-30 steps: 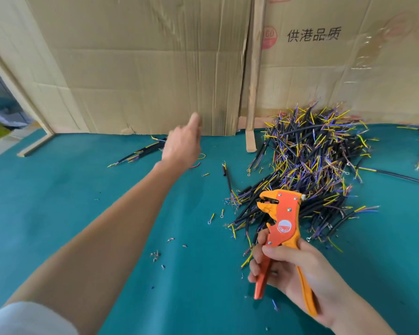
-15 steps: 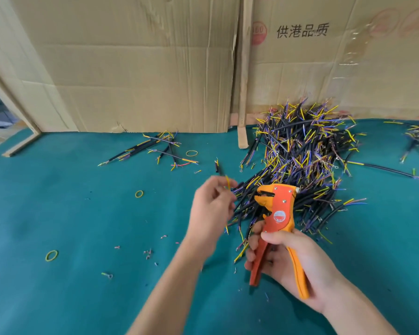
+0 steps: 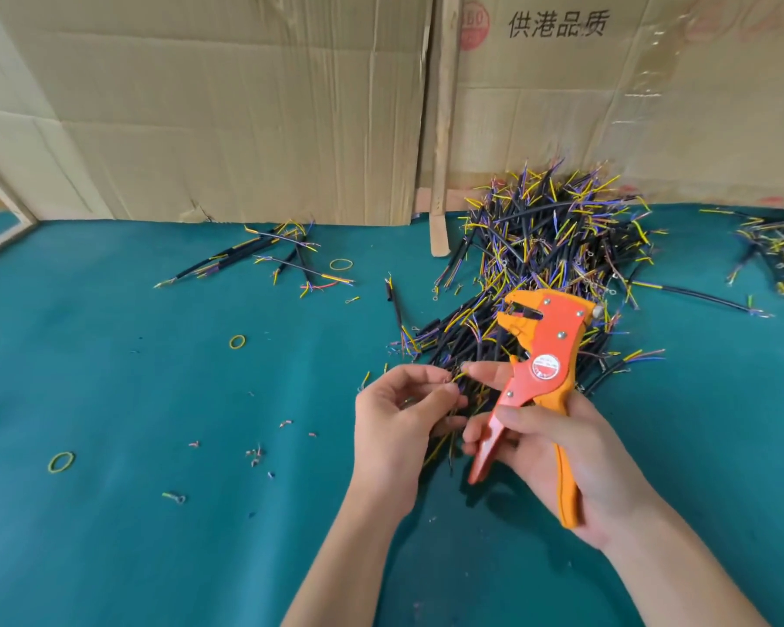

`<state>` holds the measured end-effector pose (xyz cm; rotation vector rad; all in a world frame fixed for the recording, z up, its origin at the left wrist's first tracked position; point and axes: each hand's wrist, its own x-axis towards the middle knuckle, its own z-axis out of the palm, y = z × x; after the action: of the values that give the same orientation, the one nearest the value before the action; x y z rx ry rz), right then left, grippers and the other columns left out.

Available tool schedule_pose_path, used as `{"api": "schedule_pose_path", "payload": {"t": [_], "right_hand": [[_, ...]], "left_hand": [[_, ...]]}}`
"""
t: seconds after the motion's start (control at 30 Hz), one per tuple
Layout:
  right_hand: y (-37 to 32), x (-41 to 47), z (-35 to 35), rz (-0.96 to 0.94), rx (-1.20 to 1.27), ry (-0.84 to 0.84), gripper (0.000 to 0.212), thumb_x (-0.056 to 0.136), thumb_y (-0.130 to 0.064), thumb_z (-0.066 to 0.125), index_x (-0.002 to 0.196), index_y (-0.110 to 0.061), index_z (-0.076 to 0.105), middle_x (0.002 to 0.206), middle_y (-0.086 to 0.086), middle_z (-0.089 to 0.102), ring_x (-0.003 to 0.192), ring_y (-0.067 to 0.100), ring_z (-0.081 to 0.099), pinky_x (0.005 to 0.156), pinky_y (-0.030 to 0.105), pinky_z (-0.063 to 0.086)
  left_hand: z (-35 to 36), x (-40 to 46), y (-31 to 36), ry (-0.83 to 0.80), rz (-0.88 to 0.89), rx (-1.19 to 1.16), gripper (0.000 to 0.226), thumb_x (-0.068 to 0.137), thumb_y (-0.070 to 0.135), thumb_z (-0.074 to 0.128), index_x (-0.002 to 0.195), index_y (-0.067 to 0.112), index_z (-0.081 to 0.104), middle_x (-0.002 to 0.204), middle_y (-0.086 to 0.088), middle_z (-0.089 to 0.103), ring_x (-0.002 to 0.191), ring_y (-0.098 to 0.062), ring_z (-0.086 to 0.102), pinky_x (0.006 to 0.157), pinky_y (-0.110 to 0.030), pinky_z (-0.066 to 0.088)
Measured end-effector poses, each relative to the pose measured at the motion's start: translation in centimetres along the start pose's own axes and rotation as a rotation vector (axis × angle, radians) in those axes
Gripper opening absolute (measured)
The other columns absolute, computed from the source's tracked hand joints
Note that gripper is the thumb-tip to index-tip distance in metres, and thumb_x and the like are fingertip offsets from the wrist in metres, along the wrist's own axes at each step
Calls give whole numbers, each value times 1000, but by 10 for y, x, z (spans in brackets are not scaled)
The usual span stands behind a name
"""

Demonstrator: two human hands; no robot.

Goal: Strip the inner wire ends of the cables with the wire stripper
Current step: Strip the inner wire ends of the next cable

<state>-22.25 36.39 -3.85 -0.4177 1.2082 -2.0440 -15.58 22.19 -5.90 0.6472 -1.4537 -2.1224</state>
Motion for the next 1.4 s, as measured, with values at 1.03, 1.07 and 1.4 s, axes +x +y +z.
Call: {"api": "schedule_pose_path", "payload": {"t": [1.03, 1.07, 1.4], "right_hand": [[-5, -5, 0, 187, -36, -83, 45, 77, -9, 72, 120, 4, 66, 94, 30, 62, 75, 42, 63, 73, 54, 57], [-5, -6, 0, 233, -56, -95, 44, 77, -9, 73, 118, 5, 67, 91, 30, 61, 76, 42, 63, 74, 54, 57], [4, -10, 9, 365, -52, -177, 42, 71, -6, 81, 108, 9, 65, 82, 25, 59, 72, 39, 62, 73, 55, 56]], "left_hand": [[-8, 1, -2, 130, 319, 295, 19, 97, -4, 56, 90, 13, 60, 76, -10, 68, 67, -22, 74, 48, -27, 53], [-8, 1, -1, 156, 336, 294, 20, 96, -4, 56, 89, 14, 61, 76, -9, 67, 67, -21, 74, 48, -26, 53], [-7, -2, -1, 175, 373, 340, 21, 93, 0, 65, 84, 19, 67, 72, -1, 72, 59, -21, 69, 56, -29, 56]]}}
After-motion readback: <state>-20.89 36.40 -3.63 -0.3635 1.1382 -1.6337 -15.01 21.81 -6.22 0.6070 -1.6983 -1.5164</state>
